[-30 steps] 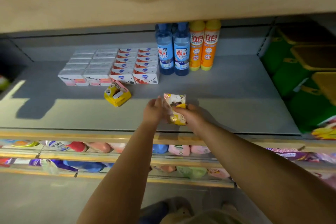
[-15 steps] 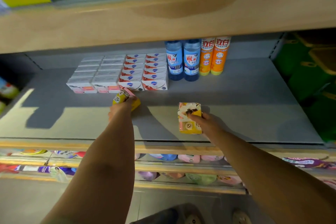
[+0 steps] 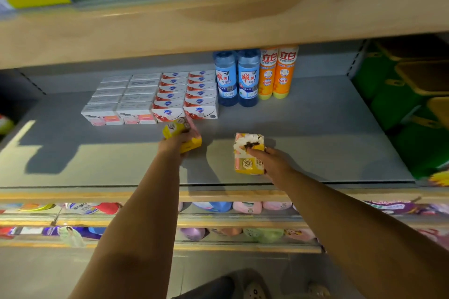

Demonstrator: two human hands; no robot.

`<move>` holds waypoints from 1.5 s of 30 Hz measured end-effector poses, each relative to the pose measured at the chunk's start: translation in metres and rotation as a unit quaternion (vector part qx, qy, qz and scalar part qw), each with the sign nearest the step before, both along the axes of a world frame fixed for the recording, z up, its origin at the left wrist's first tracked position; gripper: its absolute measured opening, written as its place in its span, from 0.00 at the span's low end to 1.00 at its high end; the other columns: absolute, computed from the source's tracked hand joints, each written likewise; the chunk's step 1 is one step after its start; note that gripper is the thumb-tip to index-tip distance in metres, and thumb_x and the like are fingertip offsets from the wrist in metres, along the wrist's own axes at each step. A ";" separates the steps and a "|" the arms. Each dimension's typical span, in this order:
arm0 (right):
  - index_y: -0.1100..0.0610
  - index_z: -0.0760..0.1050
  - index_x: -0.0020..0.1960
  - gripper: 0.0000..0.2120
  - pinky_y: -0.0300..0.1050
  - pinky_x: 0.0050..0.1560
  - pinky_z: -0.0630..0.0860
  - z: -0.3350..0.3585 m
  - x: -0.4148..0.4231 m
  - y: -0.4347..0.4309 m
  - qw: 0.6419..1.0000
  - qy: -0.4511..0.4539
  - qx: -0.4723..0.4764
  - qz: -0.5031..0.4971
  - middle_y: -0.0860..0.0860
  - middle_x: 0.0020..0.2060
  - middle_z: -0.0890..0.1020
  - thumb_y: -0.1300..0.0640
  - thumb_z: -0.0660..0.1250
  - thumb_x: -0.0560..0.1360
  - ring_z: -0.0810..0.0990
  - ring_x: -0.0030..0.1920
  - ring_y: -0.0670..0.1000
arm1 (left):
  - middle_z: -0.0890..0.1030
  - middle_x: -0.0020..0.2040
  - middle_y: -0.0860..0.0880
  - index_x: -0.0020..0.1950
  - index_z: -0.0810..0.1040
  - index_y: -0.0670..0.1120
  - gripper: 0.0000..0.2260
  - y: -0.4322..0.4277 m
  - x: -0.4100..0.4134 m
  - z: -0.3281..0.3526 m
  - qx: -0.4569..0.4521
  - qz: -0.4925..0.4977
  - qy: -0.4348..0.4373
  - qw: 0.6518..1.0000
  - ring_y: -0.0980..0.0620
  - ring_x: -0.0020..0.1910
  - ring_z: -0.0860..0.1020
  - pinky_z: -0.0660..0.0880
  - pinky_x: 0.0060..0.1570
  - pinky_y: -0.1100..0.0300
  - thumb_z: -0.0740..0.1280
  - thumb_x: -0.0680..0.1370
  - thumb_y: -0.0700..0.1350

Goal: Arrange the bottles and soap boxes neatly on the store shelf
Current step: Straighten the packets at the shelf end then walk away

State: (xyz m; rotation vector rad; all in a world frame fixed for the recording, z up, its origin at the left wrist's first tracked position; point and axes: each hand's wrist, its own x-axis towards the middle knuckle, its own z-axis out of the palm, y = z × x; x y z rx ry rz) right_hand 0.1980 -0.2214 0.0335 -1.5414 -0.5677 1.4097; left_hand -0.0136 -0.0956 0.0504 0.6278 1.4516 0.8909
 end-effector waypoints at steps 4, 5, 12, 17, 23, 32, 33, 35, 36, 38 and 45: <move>0.58 0.77 0.56 0.09 0.50 0.53 0.77 0.008 0.008 -0.021 0.987 0.143 0.012 -0.075 0.56 0.51 0.82 0.61 0.66 0.75 0.82 0.51 0.56 | 0.85 0.38 0.46 0.52 0.77 0.43 0.08 -0.038 0.027 0.003 -0.024 -0.072 -0.132 0.988 0.49 0.39 0.82 0.81 0.39 0.53 0.70 0.75 0.42; 0.58 0.77 0.54 0.08 0.47 0.47 0.79 0.009 0.015 -0.032 0.978 0.183 0.017 -0.096 0.56 0.48 0.83 0.61 0.65 0.75 0.83 0.47 0.54 | 0.85 0.37 0.46 0.50 0.77 0.43 0.06 -0.048 0.038 0.006 -0.021 -0.093 -0.137 0.986 0.48 0.37 0.83 0.82 0.38 0.51 0.69 0.76 0.44; 0.58 0.78 0.52 0.07 0.45 0.41 0.79 -0.007 0.110 -0.158 0.955 0.204 0.051 -0.209 0.54 0.41 0.85 0.59 0.65 0.76 0.84 0.42 0.53 | 0.80 0.37 0.40 0.51 0.74 0.37 0.05 -0.135 0.168 0.018 -0.004 -0.351 -0.122 0.928 0.45 0.31 0.81 0.78 0.31 0.55 0.64 0.77 0.37; 0.59 0.79 0.53 0.10 0.58 0.56 0.76 -0.039 0.180 -0.296 0.932 0.121 0.019 -0.343 0.59 0.50 0.82 0.56 0.69 0.73 0.81 0.50 0.59 | 0.82 0.32 0.48 0.56 0.77 0.40 0.10 -0.248 0.279 -0.009 -0.038 -0.477 -0.030 0.877 0.52 0.28 0.81 0.75 0.25 0.61 0.67 0.76 0.40; 0.63 0.77 0.56 0.13 0.49 0.45 0.77 -0.080 0.221 -0.492 0.864 0.124 -0.021 -0.488 0.59 0.46 0.81 0.60 0.69 0.73 0.80 0.43 0.55 | 0.81 0.45 0.42 0.57 0.77 0.42 0.12 -0.419 0.375 -0.074 -0.122 -0.506 0.048 0.853 0.45 0.37 0.79 0.75 0.33 0.58 0.69 0.75 0.42; 0.61 0.78 0.54 0.12 0.50 0.48 0.80 -0.135 0.221 -0.706 0.723 0.160 -0.158 -0.653 0.57 0.45 0.82 0.59 0.71 0.72 0.81 0.45 0.55 | 0.79 0.50 0.41 0.62 0.74 0.40 0.20 -0.591 0.468 -0.136 -0.148 -0.642 0.224 0.718 0.47 0.38 0.76 0.70 0.29 0.60 0.72 0.72 0.44; 0.60 0.77 0.55 0.12 0.52 0.49 0.79 -0.139 0.222 -0.716 0.708 0.176 -0.162 -0.665 0.57 0.46 0.82 0.58 0.70 0.73 0.81 0.46 0.56 | 0.79 0.53 0.40 0.62 0.75 0.40 0.23 -0.601 0.483 -0.139 -0.143 -0.657 0.238 0.701 0.45 0.40 0.77 0.72 0.32 0.57 0.75 0.69 0.45; 0.59 0.77 0.57 0.15 0.55 0.55 0.77 -0.147 0.229 -0.733 0.681 0.189 -0.180 -0.684 0.58 0.51 0.81 0.56 0.72 0.72 0.80 0.52 0.58 | 0.79 0.55 0.37 0.59 0.76 0.37 0.30 -0.616 0.516 -0.147 -0.129 -0.682 0.262 0.670 0.42 0.48 0.79 0.77 0.42 0.50 0.76 0.60 0.46; 0.58 0.76 0.57 0.17 0.54 0.56 0.76 -0.149 0.237 -0.739 0.668 0.196 -0.190 -0.693 0.59 0.52 0.81 0.55 0.72 0.71 0.80 0.53 0.58 | 0.80 0.53 0.36 0.58 0.77 0.36 0.29 -0.622 0.536 -0.153 -0.122 -0.689 0.269 0.662 0.41 0.48 0.80 0.77 0.43 0.50 0.76 0.60 0.45; 0.57 0.77 0.56 0.16 0.52 0.53 0.77 -0.156 0.261 -0.748 0.648 0.208 -0.202 -0.705 0.58 0.51 0.80 0.54 0.73 0.70 0.80 0.50 0.57 | 0.80 0.46 0.38 0.56 0.77 0.36 0.20 -0.632 0.576 -0.165 -0.112 -0.697 0.280 0.651 0.43 0.39 0.79 0.76 0.34 0.56 0.75 0.67 0.41; 0.57 0.76 0.51 0.11 0.48 0.45 0.80 -0.168 0.440 -0.781 0.612 0.174 -0.209 -0.742 0.55 0.41 0.81 0.56 0.73 0.71 0.81 0.43 0.56 | 0.79 0.52 0.37 0.57 0.76 0.37 0.17 -0.656 0.789 -0.185 -0.054 -0.757 0.318 0.569 0.42 0.45 0.78 0.75 0.36 0.54 0.72 0.71 0.41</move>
